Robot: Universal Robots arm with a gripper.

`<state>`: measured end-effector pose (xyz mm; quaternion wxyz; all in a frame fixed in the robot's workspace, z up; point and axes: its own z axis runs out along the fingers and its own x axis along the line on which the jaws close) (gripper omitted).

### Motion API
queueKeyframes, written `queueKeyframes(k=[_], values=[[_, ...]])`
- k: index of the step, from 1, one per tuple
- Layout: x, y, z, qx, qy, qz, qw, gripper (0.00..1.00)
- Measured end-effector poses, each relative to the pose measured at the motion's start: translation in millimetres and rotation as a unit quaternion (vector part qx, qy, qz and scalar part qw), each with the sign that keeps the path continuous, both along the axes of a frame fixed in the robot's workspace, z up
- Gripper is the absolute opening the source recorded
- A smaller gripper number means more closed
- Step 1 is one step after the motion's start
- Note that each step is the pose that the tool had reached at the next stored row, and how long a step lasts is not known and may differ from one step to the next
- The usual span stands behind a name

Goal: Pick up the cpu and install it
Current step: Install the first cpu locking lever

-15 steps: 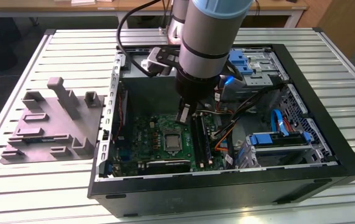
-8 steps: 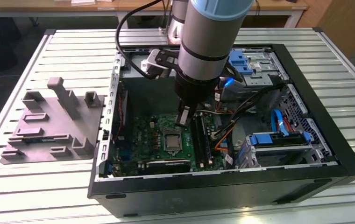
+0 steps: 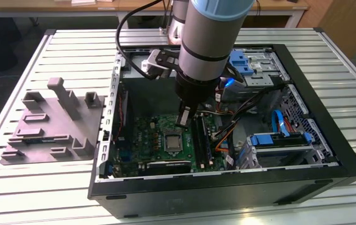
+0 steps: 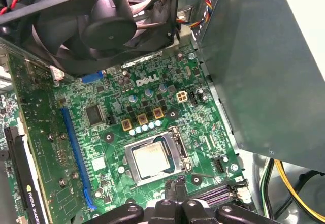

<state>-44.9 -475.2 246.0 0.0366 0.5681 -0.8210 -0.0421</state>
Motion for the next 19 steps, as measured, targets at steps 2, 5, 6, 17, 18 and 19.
queueKeyframes(k=[2, 5, 6, 17, 18, 19], values=[[-0.1, 0.0, -0.1, 0.0, -0.0004, 0.0, 1.0, 0.11], [1.1, 1.5, -0.7, -0.0001, -0.0004, 0.0, 1.0, 0.11], [2.0, 2.9, -0.9, -0.0001, -0.0004, 0.0, 1.0, 0.11], [15.0, 13.8, -3.2, 0.0, 0.0004, 0.0, 1.0, 0.11], [16.3, 15.2, -3.4, 0.0, 0.0004, 0.0, 1.0, 0.11], [17.3, 16.7, -3.6, 0.0, 0.0004, 0.0, 1.0, 0.11]])
